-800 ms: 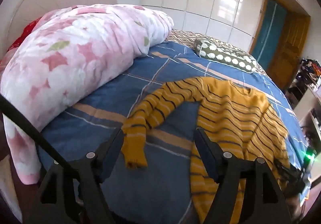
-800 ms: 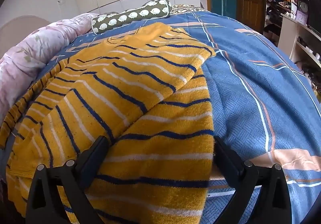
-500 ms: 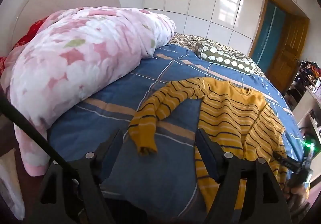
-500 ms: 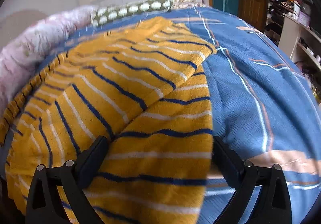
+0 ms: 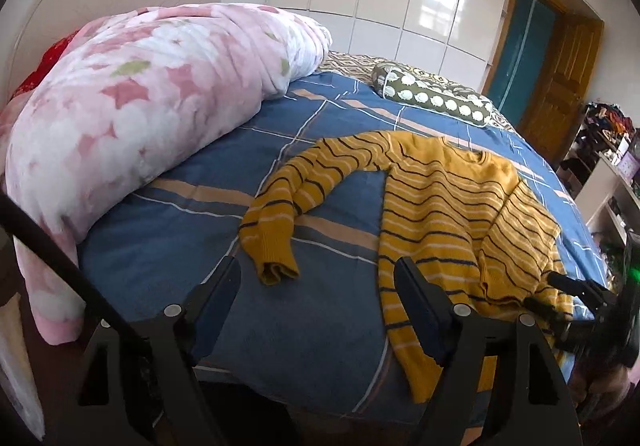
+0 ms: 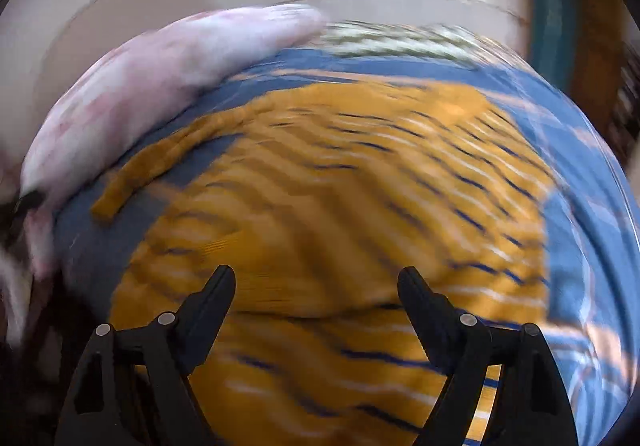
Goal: Fold small clothes
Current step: 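Move the right tool toward a sweater sleeve cuff, then grasp the sleeve cuff with the right tool and lift it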
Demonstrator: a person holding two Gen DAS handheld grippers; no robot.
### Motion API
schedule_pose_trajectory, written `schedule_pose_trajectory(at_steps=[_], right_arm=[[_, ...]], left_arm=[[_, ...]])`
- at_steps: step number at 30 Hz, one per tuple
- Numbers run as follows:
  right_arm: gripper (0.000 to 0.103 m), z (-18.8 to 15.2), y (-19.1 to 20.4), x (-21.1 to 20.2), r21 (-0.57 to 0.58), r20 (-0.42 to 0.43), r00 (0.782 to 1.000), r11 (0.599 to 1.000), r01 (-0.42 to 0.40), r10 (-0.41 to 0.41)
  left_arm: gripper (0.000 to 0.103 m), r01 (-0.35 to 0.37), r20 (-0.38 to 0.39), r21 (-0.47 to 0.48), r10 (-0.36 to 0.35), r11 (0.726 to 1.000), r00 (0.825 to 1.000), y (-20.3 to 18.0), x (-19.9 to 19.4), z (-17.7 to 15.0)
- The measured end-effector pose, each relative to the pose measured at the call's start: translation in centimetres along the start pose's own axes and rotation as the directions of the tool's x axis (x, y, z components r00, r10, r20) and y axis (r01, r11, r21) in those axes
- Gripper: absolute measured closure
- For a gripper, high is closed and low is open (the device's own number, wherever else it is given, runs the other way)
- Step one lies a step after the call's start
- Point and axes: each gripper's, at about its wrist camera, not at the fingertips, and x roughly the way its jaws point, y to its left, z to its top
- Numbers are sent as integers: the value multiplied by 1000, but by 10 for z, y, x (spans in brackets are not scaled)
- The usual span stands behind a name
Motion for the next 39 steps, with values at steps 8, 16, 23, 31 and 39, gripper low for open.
schedule_pose_trajectory(at_steps=[8, 16, 23, 31, 39], right_arm=[[91, 1, 2, 36, 13, -68, 996, 999, 52, -51], [96, -2, -148, -62, 364, 39, 911, 855, 371, -411], [84, -64, -249, -128, 520, -196, 726, 557, 647, -660], [55, -108, -179, -74, 622, -35, 999, 782, 25, -4], [53, -117, -146, -44, 599, -50, 998, 801, 11, 24]], left_arm=[[25, 55, -61, -28, -56, 998, 997, -10, 16, -10], [25, 91, -114, -24, -93, 996, 989, -20, 30, -22], [25, 152, -143, -12, -153, 988, 978, -33, 44, -27], [25, 340, -298, -136, -365, 931, 882, -50, 108, -38], [32, 377, -330, -101, -389, 921, 860, -82, 110, -59]])
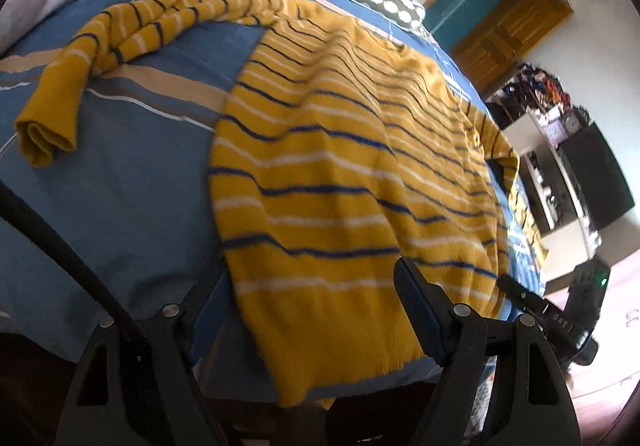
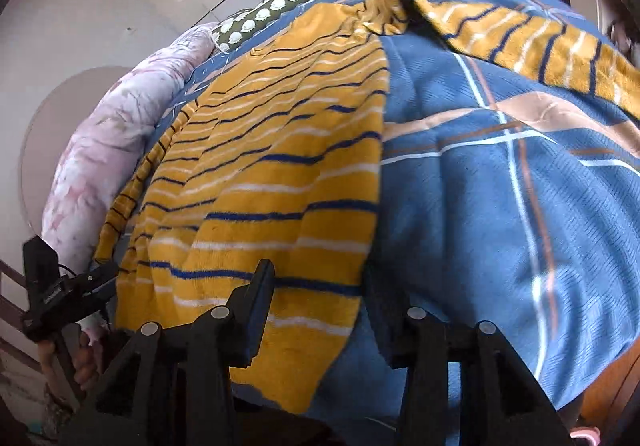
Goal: Fold small clothes
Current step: 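Grasp the sleeve cuff with the right tool and lift it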
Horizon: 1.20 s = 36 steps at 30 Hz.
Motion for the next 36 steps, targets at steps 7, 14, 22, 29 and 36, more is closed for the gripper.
schedule_pose_trajectory(at_steps=[7, 14, 22, 29, 36], right_arm=[[93, -4, 11, -3, -19, 0, 999, 999, 46, -46], [96, -27, 7, -45, -49, -23, 999, 999, 25, -26], [98, -32, -44, -83, 84, 76, 994, 994, 68, -74], [54, 23, -154, -103, 468, 248, 949, 882, 57, -193], [54, 59, -188, -74, 566, 255, 945, 824, 24, -204]], left_arm=[[95, -39, -19, -5, 39, 999, 999, -4, -13, -5], [95, -66, 31, -13, 67, 998, 997, 2, -61, -33], [86, -147, 135, 48, 139, 988, 981, 1, -90, -54], [40, -103, 197, 48, 91, 994, 976, -10, -103, -49], [40, -130, 143, 64, 120, 989, 982, -14, -83, -47]])
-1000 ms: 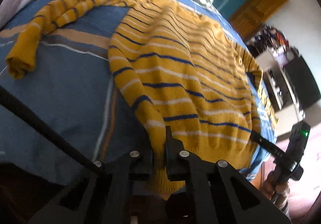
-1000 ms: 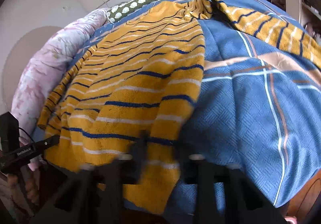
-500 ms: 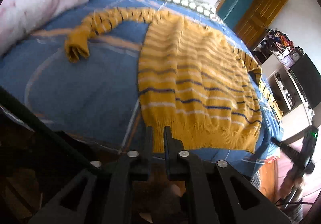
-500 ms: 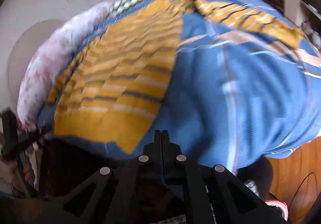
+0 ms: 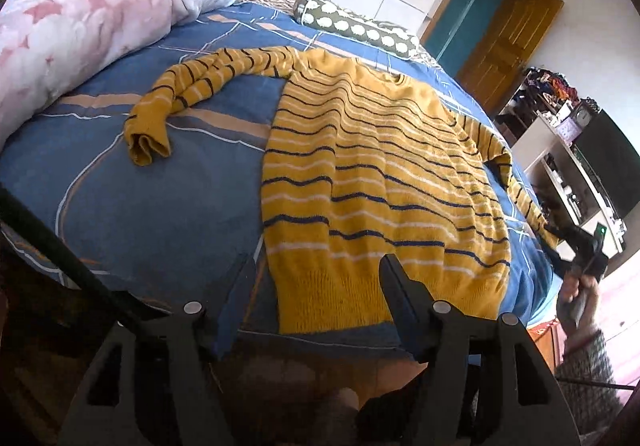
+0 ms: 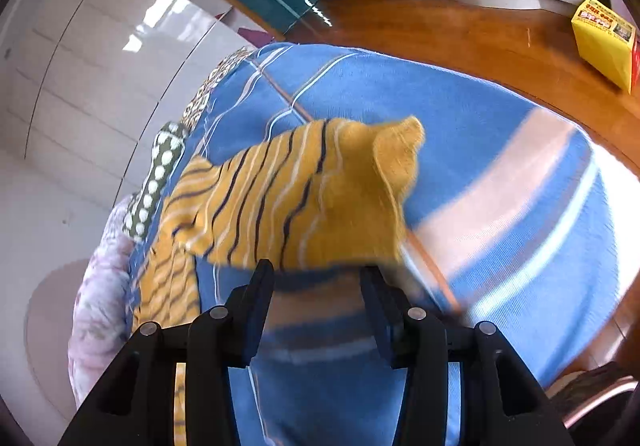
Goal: Fold small clothes
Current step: 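Grasp the sleeve cuff with the right tool and lift it, then lay the held sleeve across the sweater body and open the right tool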
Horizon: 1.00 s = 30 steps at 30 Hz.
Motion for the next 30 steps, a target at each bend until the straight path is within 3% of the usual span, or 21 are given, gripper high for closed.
schedule_pose_trajectory(at_steps=[2, 4, 5, 8, 11, 16, 18, 21, 24, 27, 30], right_arm=[[54, 11, 5, 9, 2, 17, 999, 1000, 30, -30], [89, 23, 7, 13, -13, 12, 998, 998, 66, -65], [97, 31, 9, 12, -27, 16, 996, 996, 90, -90], [97, 61, 5, -15, -39, 134, 977, 984, 175, -168], [97, 97, 8, -36, -32, 247, 917, 943, 332, -315], [97, 128, 48, -33, -69, 277, 887, 913, 401, -369], [98, 120, 86, -27, -148, 274, 904, 915, 376, -327], [97, 94, 152, 1, -272, 206, 953, 923, 273, -222], [97, 48, 234, 42, -425, 109, 986, 891, 161, -126], [97, -11, 308, 84, -557, -10, 999, 830, 22, -33], [98, -75, 369, 125, -642, -133, 991, 759, -108, 28]], left_arm=[[40, 0, -8, 2, 0, 1000, 1000, -2, 4, 2], [40, -2, -16, 6, 2, 1000, 1000, -3, 5, 2], [40, -2, -17, 7, 2, 1000, 1000, -4, 6, 2], [40, 5, -11, 8, -5, 1000, 1000, -2, 7, 4], [40, 18, -13, 3, -18, 1000, 1000, -1, 11, 6], [40, 33, 3, -2, -33, 999, 999, 4, 8, 8], [40, 39, 14, -11, -39, 999, 999, 9, 5, 10], [40, 56, 34, -26, -55, 998, 998, 18, -1, 12], [39, 76, 62, -43, -73, 996, 995, 30, -9, 13], [39, 79, 94, -53, -74, 995, 993, 43, -20, 11], [39, 71, 125, -87, -60, 994, 990, 59, -31, 8]])
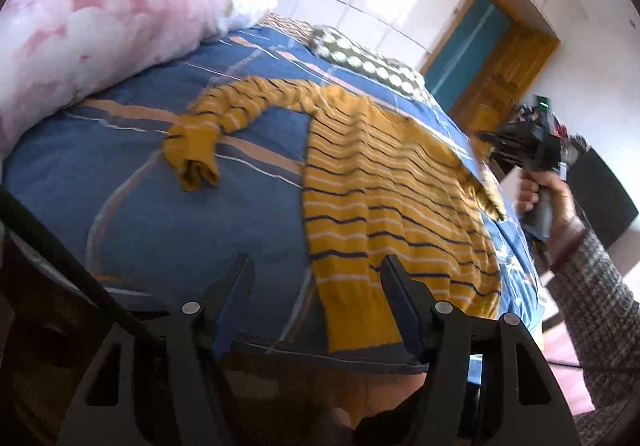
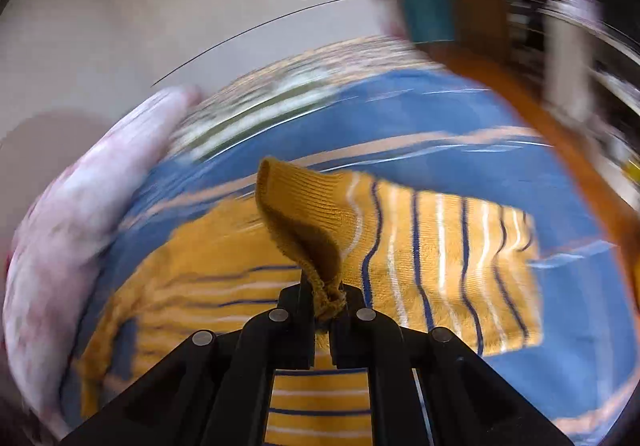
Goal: Fold small clothes
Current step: 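Lay the held sleeve across the sweater body and open the right tool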
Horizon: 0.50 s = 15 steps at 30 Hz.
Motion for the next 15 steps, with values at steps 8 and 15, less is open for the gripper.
schedule_pose_trajectory(at_steps=[8, 15], right_arm=[[97, -39, 133, 124, -177, -165, 986, 984, 9, -39], [87, -55, 157, 168, -167, -272, 962, 986, -6, -40]], left_arm=[[38, 1, 60, -122, 6, 993, 998, 55, -29, -5], [38, -22, 91, -182, 39, 983, 995, 86, -44, -7]])
